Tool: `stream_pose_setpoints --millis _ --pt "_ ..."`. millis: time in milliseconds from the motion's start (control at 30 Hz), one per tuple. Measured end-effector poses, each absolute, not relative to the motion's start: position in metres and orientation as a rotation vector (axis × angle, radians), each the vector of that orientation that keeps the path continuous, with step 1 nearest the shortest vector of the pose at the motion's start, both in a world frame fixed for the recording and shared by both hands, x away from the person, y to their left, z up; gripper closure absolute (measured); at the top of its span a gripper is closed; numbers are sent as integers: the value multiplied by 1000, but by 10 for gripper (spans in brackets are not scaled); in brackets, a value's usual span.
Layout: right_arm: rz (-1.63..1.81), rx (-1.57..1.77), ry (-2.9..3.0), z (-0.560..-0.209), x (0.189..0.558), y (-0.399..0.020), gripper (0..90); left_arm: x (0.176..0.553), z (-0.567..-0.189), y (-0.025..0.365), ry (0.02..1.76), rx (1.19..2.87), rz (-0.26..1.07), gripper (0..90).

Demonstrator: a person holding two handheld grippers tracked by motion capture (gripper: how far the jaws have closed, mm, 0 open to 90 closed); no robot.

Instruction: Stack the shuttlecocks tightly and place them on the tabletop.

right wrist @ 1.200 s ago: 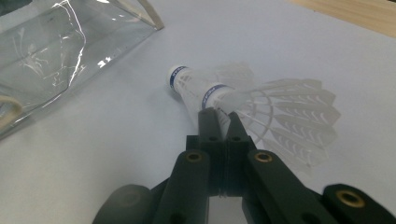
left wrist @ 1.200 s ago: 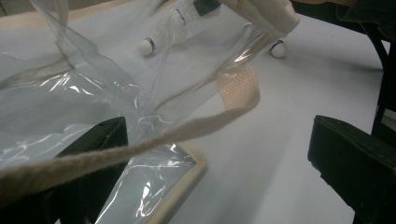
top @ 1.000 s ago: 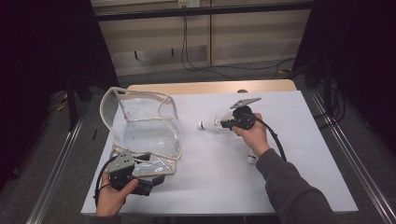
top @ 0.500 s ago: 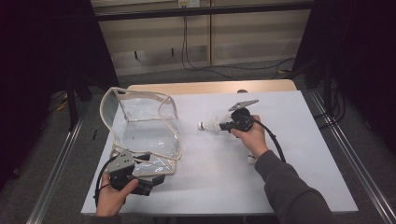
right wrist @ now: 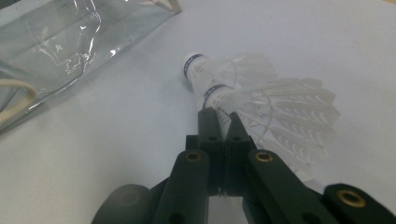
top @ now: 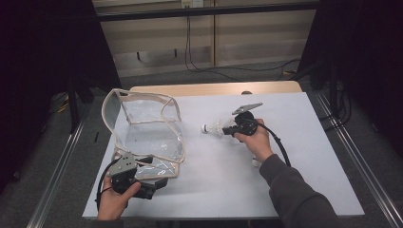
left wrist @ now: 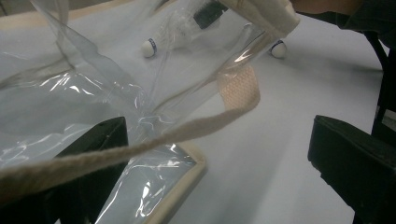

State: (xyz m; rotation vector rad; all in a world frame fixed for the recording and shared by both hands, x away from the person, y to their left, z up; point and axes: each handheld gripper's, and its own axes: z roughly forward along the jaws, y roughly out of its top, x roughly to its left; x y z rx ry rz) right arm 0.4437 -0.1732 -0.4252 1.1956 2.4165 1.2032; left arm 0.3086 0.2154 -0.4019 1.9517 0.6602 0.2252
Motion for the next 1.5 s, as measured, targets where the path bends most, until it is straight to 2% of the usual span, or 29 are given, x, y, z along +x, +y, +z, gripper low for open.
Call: stream_pose_setpoints --millis 733,833,1133,1500 --pt "1225 1227 2411 -431 444 -168 894 309 -401 216 663 1954 223 54" --pt "1217 1239 2416 -433 444 -168 876 309 -402 215 663 1949 224 54" --pt "1151 1232 2426 -430 440 -169 745 309 -402 216 658 1954 231 54" --pt "1172 1286 2410 -434 432 -182 739 309 -402 215 664 1954 229 53"
